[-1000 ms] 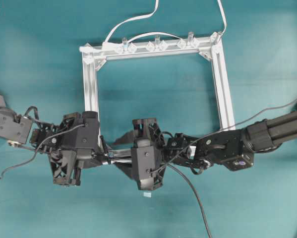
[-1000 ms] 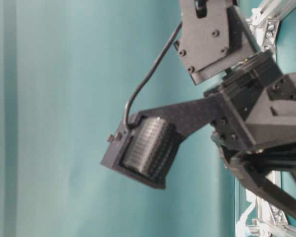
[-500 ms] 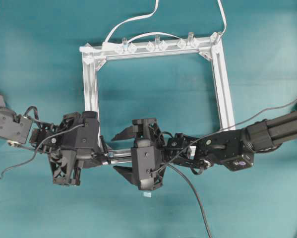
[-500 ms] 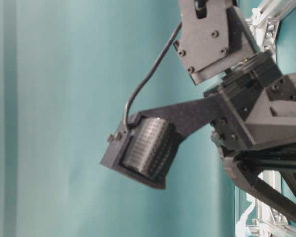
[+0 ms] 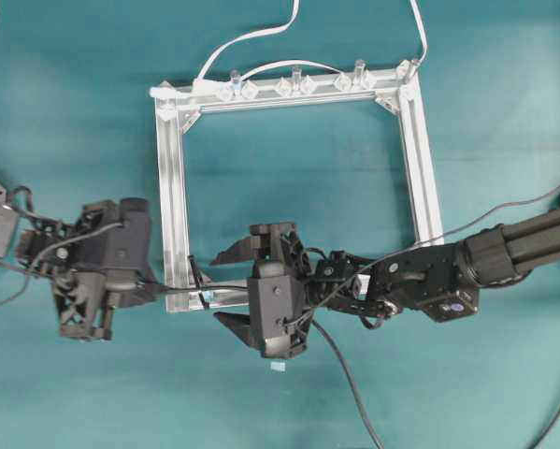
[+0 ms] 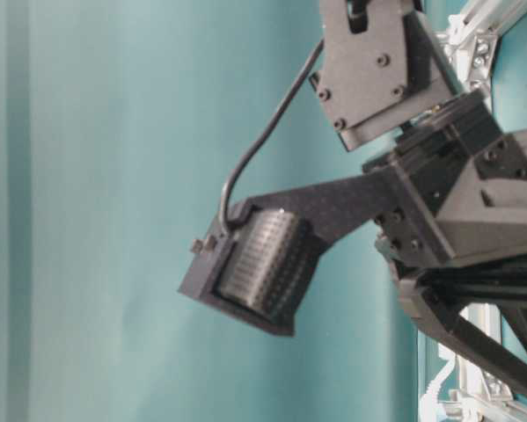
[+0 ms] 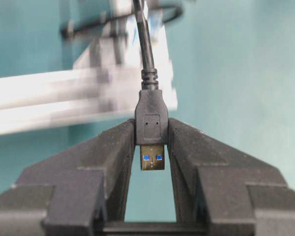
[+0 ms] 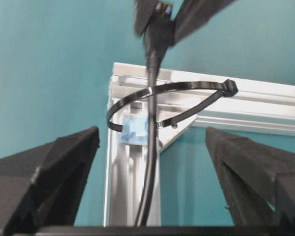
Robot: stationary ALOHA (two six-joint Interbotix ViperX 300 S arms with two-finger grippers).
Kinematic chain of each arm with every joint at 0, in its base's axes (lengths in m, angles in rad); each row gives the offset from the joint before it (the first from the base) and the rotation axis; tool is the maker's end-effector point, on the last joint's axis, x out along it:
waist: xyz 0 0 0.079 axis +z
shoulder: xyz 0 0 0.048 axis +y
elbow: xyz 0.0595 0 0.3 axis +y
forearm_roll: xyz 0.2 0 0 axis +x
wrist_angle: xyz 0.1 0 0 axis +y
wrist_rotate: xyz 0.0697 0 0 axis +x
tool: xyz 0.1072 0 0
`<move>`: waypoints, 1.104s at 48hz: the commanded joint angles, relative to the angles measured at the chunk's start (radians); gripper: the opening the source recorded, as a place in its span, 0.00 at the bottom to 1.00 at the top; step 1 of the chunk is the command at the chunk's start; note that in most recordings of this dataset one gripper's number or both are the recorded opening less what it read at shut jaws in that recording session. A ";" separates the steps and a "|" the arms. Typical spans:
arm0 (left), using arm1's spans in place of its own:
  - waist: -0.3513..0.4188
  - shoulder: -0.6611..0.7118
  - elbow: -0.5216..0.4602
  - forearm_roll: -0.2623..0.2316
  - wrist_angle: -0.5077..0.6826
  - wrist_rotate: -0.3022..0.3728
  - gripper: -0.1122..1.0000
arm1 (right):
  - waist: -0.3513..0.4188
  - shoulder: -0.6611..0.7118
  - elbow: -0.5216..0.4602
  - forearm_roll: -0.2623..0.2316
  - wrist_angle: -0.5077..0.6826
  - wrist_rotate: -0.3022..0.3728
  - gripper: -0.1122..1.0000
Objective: Insert the wire through the string loop located on the left side.
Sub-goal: 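Pull the plug leftward through the loop with the left gripper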
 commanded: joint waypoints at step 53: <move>-0.055 -0.100 0.058 0.000 0.110 -0.020 0.49 | 0.003 -0.021 -0.018 -0.002 -0.011 -0.002 0.95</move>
